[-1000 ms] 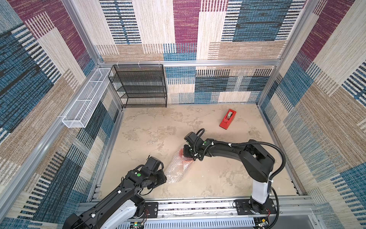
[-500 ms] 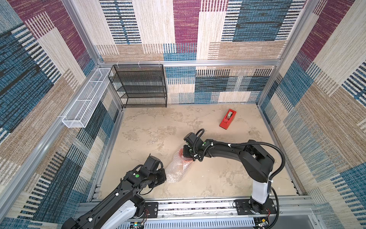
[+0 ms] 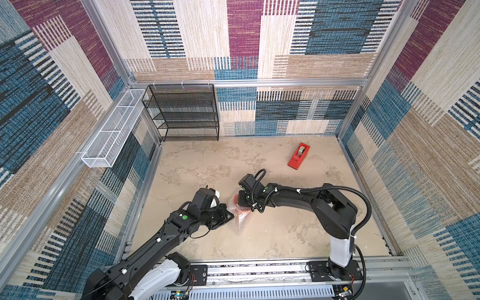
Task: Wrap bowls in bubble wrap
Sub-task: Wrap the bowl in bubble wrap.
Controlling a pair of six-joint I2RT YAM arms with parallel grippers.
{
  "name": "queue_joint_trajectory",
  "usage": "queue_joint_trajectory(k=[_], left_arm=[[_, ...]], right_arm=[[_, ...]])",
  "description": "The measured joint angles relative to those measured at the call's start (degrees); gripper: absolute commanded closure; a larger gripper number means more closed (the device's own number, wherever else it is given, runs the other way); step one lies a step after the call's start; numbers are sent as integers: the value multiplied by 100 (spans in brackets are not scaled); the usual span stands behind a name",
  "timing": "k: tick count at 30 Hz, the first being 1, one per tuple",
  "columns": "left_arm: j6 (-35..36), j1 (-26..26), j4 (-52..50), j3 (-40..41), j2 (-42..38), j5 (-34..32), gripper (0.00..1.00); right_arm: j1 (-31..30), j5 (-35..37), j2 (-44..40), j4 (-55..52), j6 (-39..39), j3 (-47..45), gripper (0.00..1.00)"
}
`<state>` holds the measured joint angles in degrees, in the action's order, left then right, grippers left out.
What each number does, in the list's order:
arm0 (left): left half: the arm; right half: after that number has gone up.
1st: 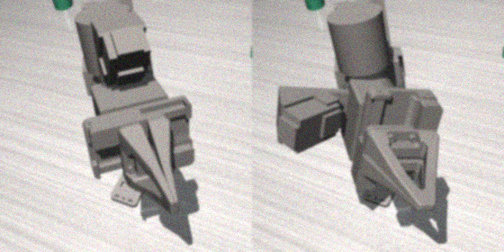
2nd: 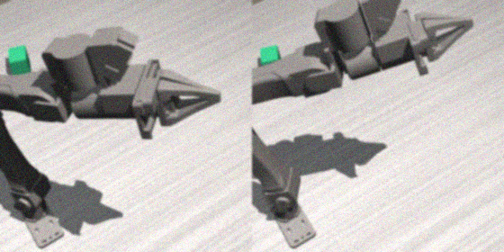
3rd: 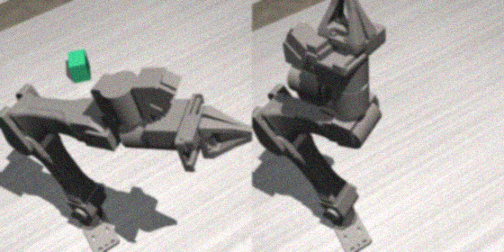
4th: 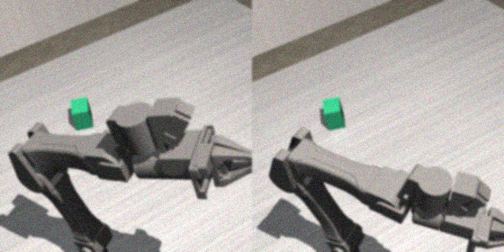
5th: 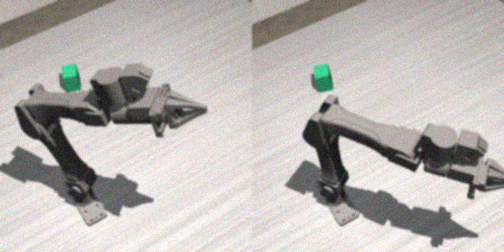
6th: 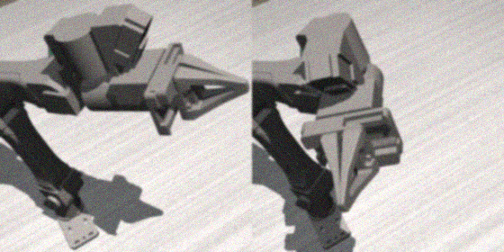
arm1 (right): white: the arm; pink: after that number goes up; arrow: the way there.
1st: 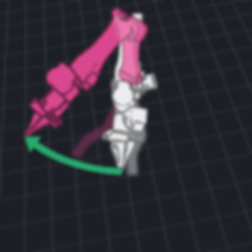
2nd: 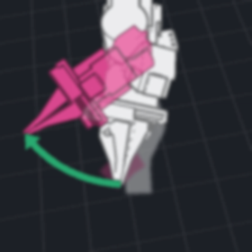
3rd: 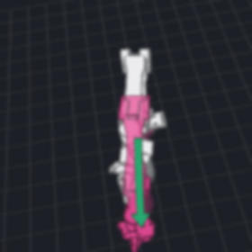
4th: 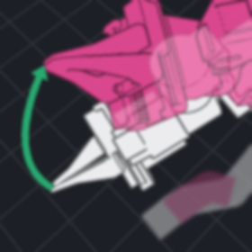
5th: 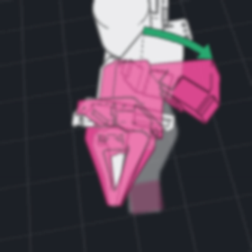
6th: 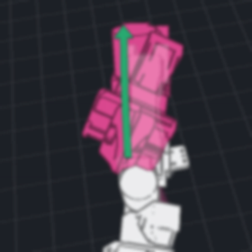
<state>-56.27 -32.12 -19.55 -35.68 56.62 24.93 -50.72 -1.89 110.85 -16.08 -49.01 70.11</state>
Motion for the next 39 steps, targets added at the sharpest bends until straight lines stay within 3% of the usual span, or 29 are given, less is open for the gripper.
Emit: queue_joint_trajectory(k=[7, 33, 39], left_arm=[[-55, 81, 649, -476, 586, 76, 100], [400, 173, 835, -896, 1615, -802, 100], [439, 162, 1047, -1058, 2037, -743, 100]], right_arm=[[-2, 42, -94, 103, -4, -136, 76], [-4, -17, -623, -103, -46, -470, 71], [-4, -57, -774, -133, -70, -566, 62]])
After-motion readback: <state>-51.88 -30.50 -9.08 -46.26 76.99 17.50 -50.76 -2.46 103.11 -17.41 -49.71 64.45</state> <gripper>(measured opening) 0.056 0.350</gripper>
